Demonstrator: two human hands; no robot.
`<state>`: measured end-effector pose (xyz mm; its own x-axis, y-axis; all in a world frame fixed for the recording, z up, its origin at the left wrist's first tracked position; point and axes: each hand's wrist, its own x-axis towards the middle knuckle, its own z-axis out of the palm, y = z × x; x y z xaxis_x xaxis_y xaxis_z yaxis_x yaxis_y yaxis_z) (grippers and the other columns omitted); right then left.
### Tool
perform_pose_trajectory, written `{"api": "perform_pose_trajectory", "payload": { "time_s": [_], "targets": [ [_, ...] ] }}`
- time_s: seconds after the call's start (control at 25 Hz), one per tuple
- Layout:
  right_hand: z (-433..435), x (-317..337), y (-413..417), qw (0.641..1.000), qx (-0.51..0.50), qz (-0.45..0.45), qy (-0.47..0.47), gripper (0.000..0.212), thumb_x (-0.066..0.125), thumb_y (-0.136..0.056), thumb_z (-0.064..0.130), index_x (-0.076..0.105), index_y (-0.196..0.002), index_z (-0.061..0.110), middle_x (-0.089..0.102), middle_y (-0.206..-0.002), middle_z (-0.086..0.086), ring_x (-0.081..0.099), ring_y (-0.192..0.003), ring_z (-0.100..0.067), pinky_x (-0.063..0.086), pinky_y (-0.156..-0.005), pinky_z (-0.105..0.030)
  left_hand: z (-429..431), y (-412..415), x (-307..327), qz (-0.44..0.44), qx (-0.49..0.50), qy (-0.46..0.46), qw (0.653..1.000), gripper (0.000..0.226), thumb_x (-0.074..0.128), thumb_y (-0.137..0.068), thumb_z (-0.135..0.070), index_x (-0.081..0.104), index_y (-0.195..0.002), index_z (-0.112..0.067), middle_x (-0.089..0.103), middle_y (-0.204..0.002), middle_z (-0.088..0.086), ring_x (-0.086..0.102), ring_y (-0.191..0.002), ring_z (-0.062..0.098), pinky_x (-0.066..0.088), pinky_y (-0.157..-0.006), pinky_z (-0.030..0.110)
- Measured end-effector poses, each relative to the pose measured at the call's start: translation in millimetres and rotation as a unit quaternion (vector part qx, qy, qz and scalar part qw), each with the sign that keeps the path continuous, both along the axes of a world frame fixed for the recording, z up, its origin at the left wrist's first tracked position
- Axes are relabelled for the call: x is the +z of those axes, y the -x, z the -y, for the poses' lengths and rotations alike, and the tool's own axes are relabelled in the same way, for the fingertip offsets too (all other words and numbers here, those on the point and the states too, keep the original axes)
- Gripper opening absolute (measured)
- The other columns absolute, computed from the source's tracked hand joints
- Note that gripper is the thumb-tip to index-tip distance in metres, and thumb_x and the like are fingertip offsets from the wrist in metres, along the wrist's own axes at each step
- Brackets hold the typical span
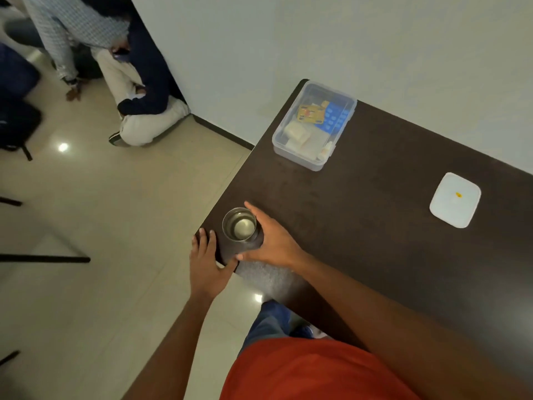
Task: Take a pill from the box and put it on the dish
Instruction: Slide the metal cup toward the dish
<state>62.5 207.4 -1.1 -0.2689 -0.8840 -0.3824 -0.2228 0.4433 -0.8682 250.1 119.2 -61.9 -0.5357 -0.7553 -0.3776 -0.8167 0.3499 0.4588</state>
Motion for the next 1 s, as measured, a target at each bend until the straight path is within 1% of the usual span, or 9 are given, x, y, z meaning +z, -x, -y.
{"api": "perform_pose_trajectory", "payload": {
  "time_s": [0.08, 0.16, 0.28, 0.44, 0.48, 0.6, 0.72, 0.88, 1.0],
  "targets": [
    [10, 0, -3, 1.0, -0.004, -0.012, -0.004, 0.114, 0.092, -0.06, 0.033, 0.022, -0.15, 0.044, 0.045, -0.15, 0.01, 0.043, -0.137, -0.011, 0.037, -0.113, -0.035, -4, 9, 2, 0.002, 0.029, -0.013, 0.999, 0.107, 0.061, -0.075, -0.066, 0.023, -0.153, -0.004, 0.01, -0.163, 0.02, -0.001, -0.151, 0.039, 0.012, -0.12, 0.051],
    [17, -3, -4, 0.999, -0.025, -0.031, 0.001, 0.104, 0.091, -0.059, 0.031, 0.032, -0.143, 0.046, 0.057, -0.137, 0.008, 0.052, -0.127, -0.013, 0.044, -0.108, -0.039, -6, 15, 1, -0.011, 0.052, -0.023, 0.998, 0.108, 0.073, -0.075, -0.054, 0.019, -0.153, -0.002, 0.005, -0.164, 0.02, -0.007, -0.15, 0.039, 0.009, -0.121, 0.049],
    [20, -5, -7, 0.997, -0.047, -0.056, 0.009, 0.087, 0.09, -0.055, 0.033, 0.043, -0.128, 0.045, 0.064, -0.118, 0.009, 0.061, -0.111, -0.014, 0.053, -0.096, -0.043, -6, 17, 0, -0.026, 0.065, -0.018, 0.997, 0.107, 0.077, -0.076, -0.047, 0.019, -0.153, 0.0, 0.003, -0.164, 0.021, -0.008, -0.15, 0.038, 0.007, -0.121, 0.048],
    [0, -1, 3, 0.992, -0.099, -0.075, 0.02, 0.083, 0.091, -0.057, 0.035, 0.046, -0.126, 0.041, 0.066, -0.116, 0.012, 0.062, -0.108, -0.009, 0.054, -0.094, -0.036, -9, 21, -1, -0.032, 0.054, 0.004, 0.998, 0.096, 0.075, -0.078, -0.043, 0.027, -0.151, -0.002, 0.01, -0.162, 0.022, 0.0, -0.152, 0.036, 0.015, -0.121, 0.051],
    [-11, 1, 12, 0.989, -0.122, -0.078, 0.019, 0.083, 0.091, -0.057, 0.036, 0.046, -0.127, 0.04, 0.066, -0.116, 0.014, 0.062, -0.108, -0.008, 0.054, -0.095, -0.034, -14, 27, 0, -0.041, 0.032, 0.016, 0.999, 0.092, 0.074, -0.08, -0.044, 0.03, -0.15, -0.003, 0.014, -0.162, 0.022, 0.002, -0.152, 0.034, 0.014, -0.122, 0.051],
    [-47, 8, 43, 0.977, -0.186, -0.108, 0.001, 0.083, 0.091, -0.058, 0.041, 0.047, -0.128, 0.038, 0.067, -0.116, 0.015, 0.063, -0.107, -0.004, 0.052, -0.094, -0.027, -30, 49, 4, -0.053, -0.055, 0.044, 0.996, 0.086, 0.067, -0.082, -0.052, 0.033, -0.15, -0.011, 0.023, -0.161, 0.018, 0.007, -0.152, 0.032, 0.005, -0.12, 0.044],
    [-89, 16, 90, 0.95, -0.279, -0.137, -0.019, 0.081, 0.091, -0.058, 0.042, 0.049, -0.126, 0.034, 0.066, -0.114, 0.016, 0.06, -0.104, -0.003, 0.046, -0.089, -0.022, -47, 99, 8, -0.048, -0.148, 0.049, 0.987, 0.086, 0.063, -0.081, -0.057, 0.034, -0.15, -0.014, 0.024, -0.161, 0.015, 0.009, -0.151, 0.031, 0.007, -0.12, 0.048],
    [-132, 20, 155, 0.894, -0.416, -0.161, -0.04, 0.08, 0.092, -0.057, 0.04, 0.052, -0.126, 0.029, 0.066, -0.119, 0.011, 0.06, -0.11, -0.009, 0.044, -0.09, -0.022, -73, 171, 14, -0.034, -0.275, 0.048, 0.96, 0.088, 0.057, -0.082, -0.062, 0.028, -0.152, -0.018, 0.018, -0.164, 0.01, 0.005, -0.152, 0.029, 0.007, -0.12, 0.049],
    [-150, 21, 200, 0.856, -0.488, -0.164, -0.045, 0.08, 0.092, -0.06, 0.037, 0.052, -0.128, 0.025, 0.065, -0.122, 0.008, 0.06, -0.113, -0.014, 0.048, -0.092, -0.029, -86, 219, 15, -0.025, -0.342, 0.046, 0.938, 0.092, 0.055, -0.082, -0.065, 0.02, -0.154, -0.021, 0.009, -0.165, 0.008, -0.002, -0.152, 0.028, 0.006, -0.121, 0.05]
  ]
}}
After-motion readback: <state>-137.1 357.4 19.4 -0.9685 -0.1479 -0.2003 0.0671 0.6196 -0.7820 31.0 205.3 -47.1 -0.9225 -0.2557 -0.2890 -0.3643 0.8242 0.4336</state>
